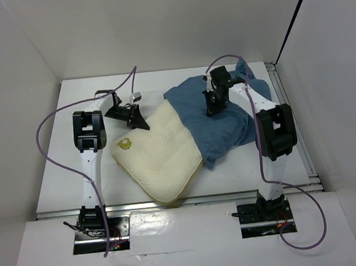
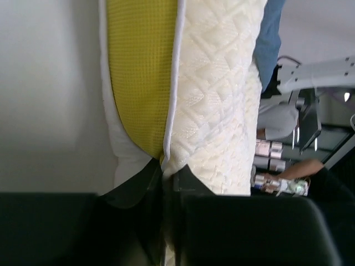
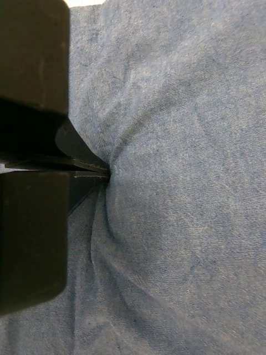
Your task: Put the pillow into the pillowcase
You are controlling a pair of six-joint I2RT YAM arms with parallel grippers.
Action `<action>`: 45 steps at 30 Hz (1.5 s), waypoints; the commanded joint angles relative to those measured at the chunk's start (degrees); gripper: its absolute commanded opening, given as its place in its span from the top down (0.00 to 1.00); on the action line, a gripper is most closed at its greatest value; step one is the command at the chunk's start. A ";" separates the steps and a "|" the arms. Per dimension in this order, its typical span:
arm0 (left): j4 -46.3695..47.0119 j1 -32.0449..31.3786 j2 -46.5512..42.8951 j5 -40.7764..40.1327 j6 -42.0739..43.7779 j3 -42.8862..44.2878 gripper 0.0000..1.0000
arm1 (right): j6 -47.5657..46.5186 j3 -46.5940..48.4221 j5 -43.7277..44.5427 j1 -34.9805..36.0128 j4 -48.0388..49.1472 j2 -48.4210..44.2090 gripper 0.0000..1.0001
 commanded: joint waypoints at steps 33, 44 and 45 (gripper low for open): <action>60.87 -18.75 -59.74 -59.85 9.76 -29.02 1.00 | 16.96 27.93 -20.02 -4.94 17.86 -4.56 0.56; 66.96 -27.10 -63.98 -65.31 15.83 -34.66 1.00 | 7.32 31.27 -18.29 1.47 16.46 -5.00 0.48; 66.96 -27.11 -63.98 -66.01 15.84 -34.66 1.00 | 5.73 30.49 -17.04 2.17 16.46 -5.52 0.46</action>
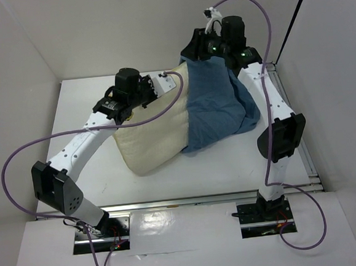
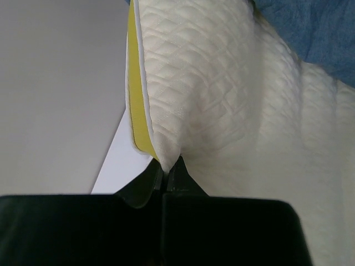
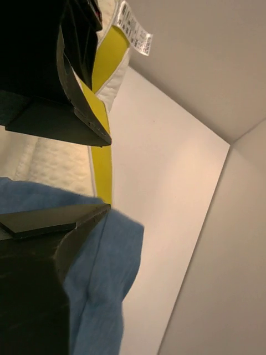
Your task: Put the pillow into the pillowcase
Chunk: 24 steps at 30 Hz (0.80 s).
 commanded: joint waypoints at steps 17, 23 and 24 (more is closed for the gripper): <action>6.27 -3.99 -3.63 -3.95 0.34 3.14 1.00 | -22.44 -12.48 32.96 13.44 9.17 -10.34 0.44; 5.74 -5.06 -3.63 -4.56 0.34 3.76 1.00 | -24.39 -15.83 37.70 13.45 12.15 -12.36 0.43; 5.74 -5.06 -3.63 -4.57 0.34 3.76 1.00 | -24.39 -16.96 37.71 13.45 12.17 -12.37 0.43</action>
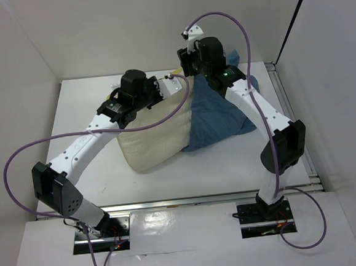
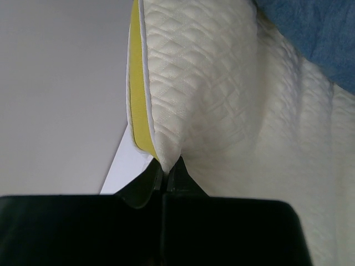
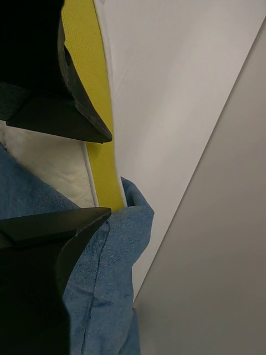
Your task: Put the pillow into the pillowcase
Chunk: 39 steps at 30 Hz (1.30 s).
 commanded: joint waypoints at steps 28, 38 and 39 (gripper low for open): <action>3.17 -1.94 -1.94 0.46 -1.74 4.62 1.00 | -3.97 4.43 -5.07 1.78 7.06 -2.82 0.40; 2.12 -1.94 -1.94 0.46 -2.27 4.62 1.00 | -9.52 1.97 4.01 -2.96 7.94 -2.81 0.40; 2.12 -1.94 -1.94 0.46 -2.27 4.62 1.00 | -9.52 1.28 4.01 -2.96 7.94 -3.33 0.40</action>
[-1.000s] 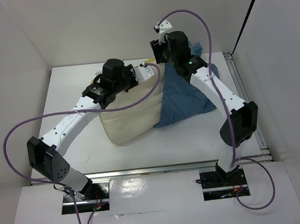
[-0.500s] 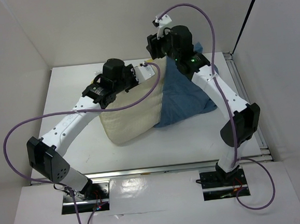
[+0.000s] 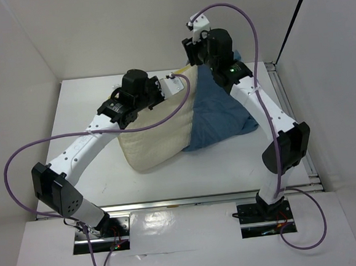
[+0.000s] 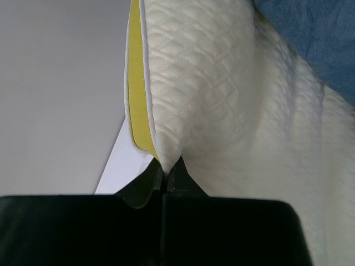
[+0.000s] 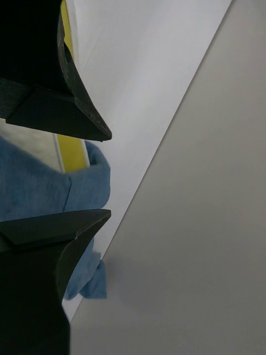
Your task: Put the pillow into the pillowcase
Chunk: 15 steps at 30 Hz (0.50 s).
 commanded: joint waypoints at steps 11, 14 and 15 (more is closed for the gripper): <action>3.54 -0.54 -1.92 0.83 -0.69 3.22 1.00 | 2.58 0.14 -3.38 -4.75 -1.59 -0.93 0.39; 3.54 -0.54 -2.45 0.31 -0.69 2.69 1.00 | 4.08 0.14 -5.50 -4.75 -2.12 -0.93 0.39; 3.54 -0.54 -2.45 0.30 -0.69 2.69 1.00 | 4.08 0.14 -6.02 -4.75 -2.64 -0.93 0.39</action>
